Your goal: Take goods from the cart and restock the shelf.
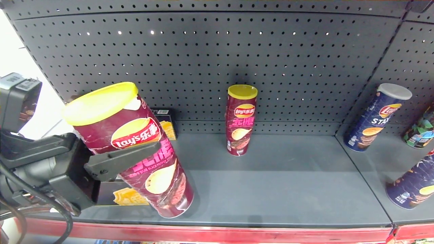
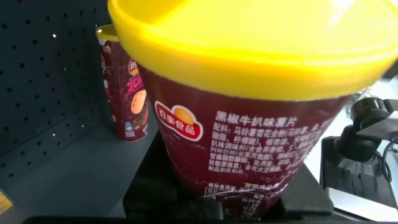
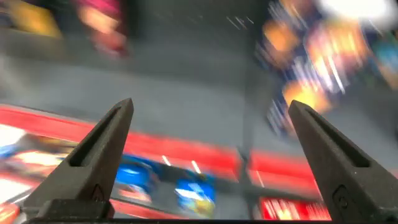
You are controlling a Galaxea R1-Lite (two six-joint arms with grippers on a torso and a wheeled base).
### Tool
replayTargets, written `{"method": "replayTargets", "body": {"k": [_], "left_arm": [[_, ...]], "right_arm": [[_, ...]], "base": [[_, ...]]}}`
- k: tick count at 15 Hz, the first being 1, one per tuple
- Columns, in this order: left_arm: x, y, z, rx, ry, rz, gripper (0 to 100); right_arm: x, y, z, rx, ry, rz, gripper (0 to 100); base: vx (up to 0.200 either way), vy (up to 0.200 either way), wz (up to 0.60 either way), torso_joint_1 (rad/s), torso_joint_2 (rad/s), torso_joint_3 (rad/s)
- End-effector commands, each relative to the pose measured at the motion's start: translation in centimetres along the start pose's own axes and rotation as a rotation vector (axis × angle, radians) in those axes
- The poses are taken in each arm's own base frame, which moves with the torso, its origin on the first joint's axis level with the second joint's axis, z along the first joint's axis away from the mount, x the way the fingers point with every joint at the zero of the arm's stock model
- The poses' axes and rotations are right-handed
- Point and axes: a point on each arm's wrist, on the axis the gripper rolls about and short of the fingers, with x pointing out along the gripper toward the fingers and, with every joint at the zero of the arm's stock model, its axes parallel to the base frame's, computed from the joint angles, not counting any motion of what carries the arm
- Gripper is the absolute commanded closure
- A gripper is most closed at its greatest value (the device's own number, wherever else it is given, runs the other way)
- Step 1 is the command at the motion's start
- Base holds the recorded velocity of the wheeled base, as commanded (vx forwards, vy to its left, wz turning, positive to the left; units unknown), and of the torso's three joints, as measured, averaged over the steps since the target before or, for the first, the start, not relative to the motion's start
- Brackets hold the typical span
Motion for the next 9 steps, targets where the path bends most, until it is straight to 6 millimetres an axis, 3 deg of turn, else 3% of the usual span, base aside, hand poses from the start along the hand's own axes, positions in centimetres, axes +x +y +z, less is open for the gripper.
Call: {"method": "replayTargets", "body": {"k": [1, 5, 9], "left_arm": [[0.3, 0.4, 0.2, 0.005, -0.004, -0.001, 100], [0.6, 0.6, 0.2, 0.007, -0.006, -0.006, 100], [1.2, 0.9, 0.7, 0.027, -0.025, -0.025, 100]], "right_arm": [[4.7, -0.9, 4.9, -0.031, 0.123, 0.214, 0], [8.9, -0.4, 4.5, -0.079, 0.213, 0.485, 0], [14.9, 1.1, 4.1, -0.059, 0.243, 0.555, 0]], "base": [[0.0, 0.0, 0.0, 0.0, 0.0, 0.0], [0.0, 0.0, 0.0, 0.0, 0.0, 0.0], [0.0, 0.0, 0.0, 0.0, 0.0, 0.0]]}}
